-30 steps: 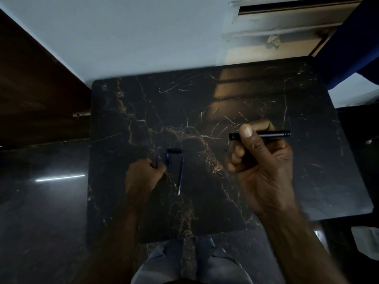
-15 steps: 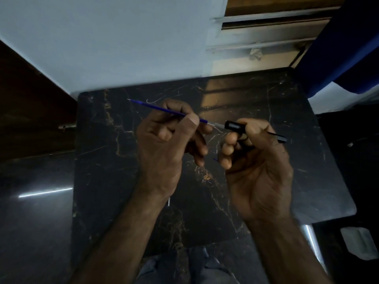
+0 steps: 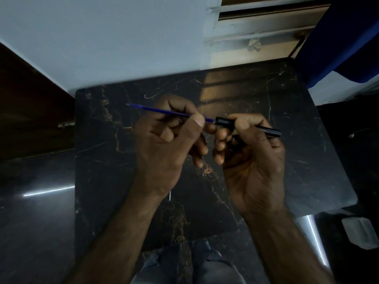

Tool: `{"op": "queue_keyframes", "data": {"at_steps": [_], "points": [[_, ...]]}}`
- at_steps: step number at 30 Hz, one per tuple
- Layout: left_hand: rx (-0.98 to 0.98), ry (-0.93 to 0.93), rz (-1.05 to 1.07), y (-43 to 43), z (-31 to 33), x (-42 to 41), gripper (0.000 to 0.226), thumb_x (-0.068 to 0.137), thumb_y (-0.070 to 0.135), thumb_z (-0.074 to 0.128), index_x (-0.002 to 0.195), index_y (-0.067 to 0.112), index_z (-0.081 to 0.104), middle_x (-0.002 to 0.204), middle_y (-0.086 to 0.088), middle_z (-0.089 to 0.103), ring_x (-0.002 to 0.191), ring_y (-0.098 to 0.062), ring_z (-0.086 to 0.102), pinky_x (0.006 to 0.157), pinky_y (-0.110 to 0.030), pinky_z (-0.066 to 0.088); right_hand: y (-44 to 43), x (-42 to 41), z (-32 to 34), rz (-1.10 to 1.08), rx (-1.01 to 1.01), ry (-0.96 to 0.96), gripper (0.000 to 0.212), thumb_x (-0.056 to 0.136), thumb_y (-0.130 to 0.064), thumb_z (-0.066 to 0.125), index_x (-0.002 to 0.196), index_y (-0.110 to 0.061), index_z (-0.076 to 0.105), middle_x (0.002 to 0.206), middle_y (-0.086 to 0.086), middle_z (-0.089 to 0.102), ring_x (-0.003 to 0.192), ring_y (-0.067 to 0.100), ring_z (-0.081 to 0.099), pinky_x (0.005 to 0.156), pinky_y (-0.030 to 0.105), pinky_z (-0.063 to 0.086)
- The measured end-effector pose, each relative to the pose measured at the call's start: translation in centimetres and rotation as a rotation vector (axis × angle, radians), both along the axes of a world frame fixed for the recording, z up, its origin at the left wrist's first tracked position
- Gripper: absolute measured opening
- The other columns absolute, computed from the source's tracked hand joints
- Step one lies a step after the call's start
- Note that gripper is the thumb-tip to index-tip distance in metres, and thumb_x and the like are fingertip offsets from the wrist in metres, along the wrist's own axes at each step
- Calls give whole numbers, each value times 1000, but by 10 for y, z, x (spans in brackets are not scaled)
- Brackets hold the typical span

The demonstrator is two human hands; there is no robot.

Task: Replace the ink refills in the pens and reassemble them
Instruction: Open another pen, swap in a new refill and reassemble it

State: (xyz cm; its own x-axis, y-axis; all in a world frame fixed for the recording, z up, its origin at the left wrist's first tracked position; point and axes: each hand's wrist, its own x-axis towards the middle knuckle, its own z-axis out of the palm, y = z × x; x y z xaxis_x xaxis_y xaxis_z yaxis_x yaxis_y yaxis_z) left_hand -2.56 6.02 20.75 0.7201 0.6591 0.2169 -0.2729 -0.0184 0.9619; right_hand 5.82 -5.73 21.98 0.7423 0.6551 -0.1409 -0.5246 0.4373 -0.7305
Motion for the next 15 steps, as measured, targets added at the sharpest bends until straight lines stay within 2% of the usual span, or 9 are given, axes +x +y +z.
{"op": "queue_keyframes", "data": {"at_steps": [3,5,8,10,12,15], "points": [[107,102,-33,2,1,-3,6,102,15,68,104,10,65,85,1,71,60,-16,71,44,-25,53,1,-2,-3,-5,-16,-6,5,96,-7,56,92,-8,58,74,8,70,62,16,66,51,26,52],[109,138,-11,3,3,-6,14,103,21,66,111,10,67,87,-2,71,61,-18,70,45,-27,52,1,-3,-6,-7,-23,20,5,97,-7,56,93,-9,59,74,8,70,62,16,66,51,26,52],[-12,106,37,6,7,-10,39,111,33,42,117,7,70,86,-7,71,60,-21,67,47,-27,49,2,-5,-11,-2,-36,63,6,97,-7,58,93,-10,62,75,5,69,63,13,65,52,24,51],[-24,108,82,7,7,-10,51,116,29,28,115,5,74,83,-6,70,60,-22,64,48,-27,48,4,-8,-13,5,-36,93,6,96,-7,60,93,-10,64,75,4,68,64,12,64,52,23,51],[65,159,76,5,5,-10,51,117,24,27,119,5,75,89,-5,71,67,-23,66,49,-34,52,7,-11,-15,13,-27,115,6,96,-8,63,93,-11,67,75,3,69,63,11,64,52,23,51],[113,222,-14,1,2,-10,48,117,22,29,130,1,71,103,-7,74,81,-32,71,58,-53,60,12,-17,-13,33,8,135,3,93,-11,67,92,-12,70,73,1,70,63,9,64,52,22,51]]}}
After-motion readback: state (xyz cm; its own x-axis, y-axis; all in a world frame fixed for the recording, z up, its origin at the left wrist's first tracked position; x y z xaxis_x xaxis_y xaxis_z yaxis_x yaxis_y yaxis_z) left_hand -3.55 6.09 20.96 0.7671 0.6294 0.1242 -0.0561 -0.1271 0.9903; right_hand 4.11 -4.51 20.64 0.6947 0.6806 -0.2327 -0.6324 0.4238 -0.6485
